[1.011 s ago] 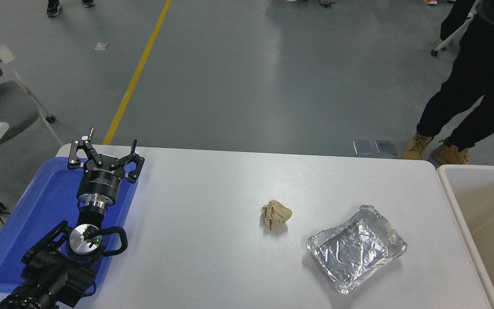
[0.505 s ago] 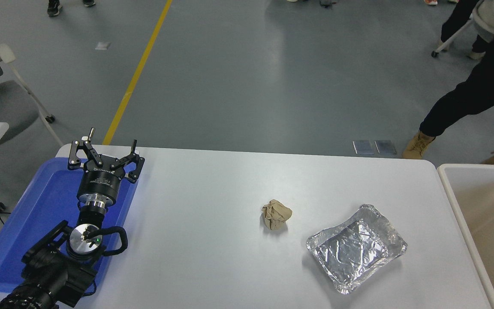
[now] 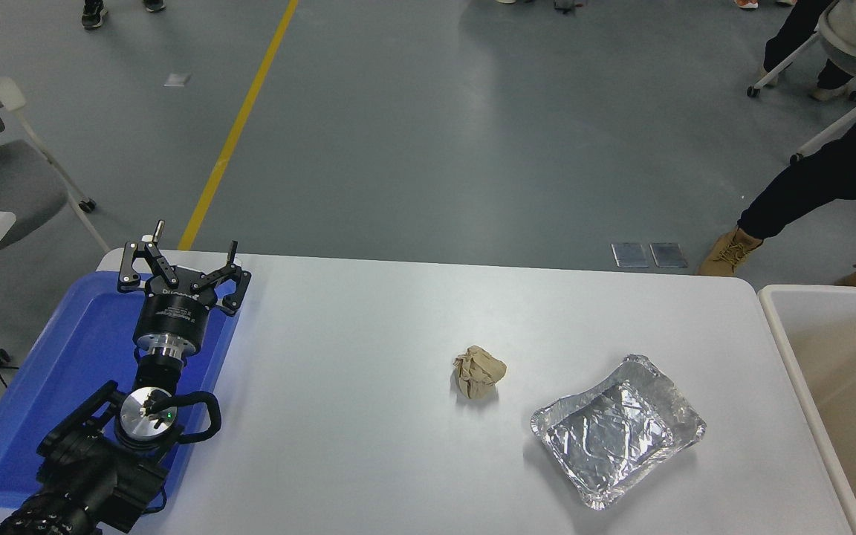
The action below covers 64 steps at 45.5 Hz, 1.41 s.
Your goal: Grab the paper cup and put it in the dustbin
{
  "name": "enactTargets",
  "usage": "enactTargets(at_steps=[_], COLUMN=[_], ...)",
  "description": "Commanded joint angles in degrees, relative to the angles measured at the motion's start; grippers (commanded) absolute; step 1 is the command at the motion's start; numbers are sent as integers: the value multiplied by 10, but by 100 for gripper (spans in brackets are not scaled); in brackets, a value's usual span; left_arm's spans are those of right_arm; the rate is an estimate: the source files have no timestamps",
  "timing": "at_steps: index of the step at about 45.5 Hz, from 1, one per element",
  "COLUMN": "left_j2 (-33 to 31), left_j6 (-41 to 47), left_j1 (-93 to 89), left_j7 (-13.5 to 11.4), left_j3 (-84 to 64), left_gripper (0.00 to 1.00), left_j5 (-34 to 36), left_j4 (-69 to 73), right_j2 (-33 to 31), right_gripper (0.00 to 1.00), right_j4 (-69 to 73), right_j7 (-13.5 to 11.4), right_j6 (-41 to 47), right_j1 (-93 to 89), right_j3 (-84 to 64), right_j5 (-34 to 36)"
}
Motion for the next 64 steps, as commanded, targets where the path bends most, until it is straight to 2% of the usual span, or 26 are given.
enactTargets(at_steps=[1, 12, 31, 40, 64], left_j2=[0, 0, 0, 0, 0], left_j6=[0, 0, 0, 0, 0], left_j1=[0, 0, 1, 1, 1], left_j7=[-1, -2, -3, -3, -3], left_j3=[0, 0, 0, 0, 0], left_gripper=[100, 100, 100, 100, 100], left_j5=[-1, -1, -1, -1, -1], left_j4=[1, 1, 1, 1, 1], right_j2=[20, 24, 22, 22, 18], right_gripper=[100, 100, 100, 100, 100], right_j4=[-4, -4, 3, 4, 3], right_j7=[0, 19, 33, 53, 60], right_j6=[-4, -3, 6, 6, 6], right_j1=[-12, 8, 78, 82, 81], right_j3=[16, 16, 7, -16, -16], right_j5=[25, 25, 13, 13, 13])
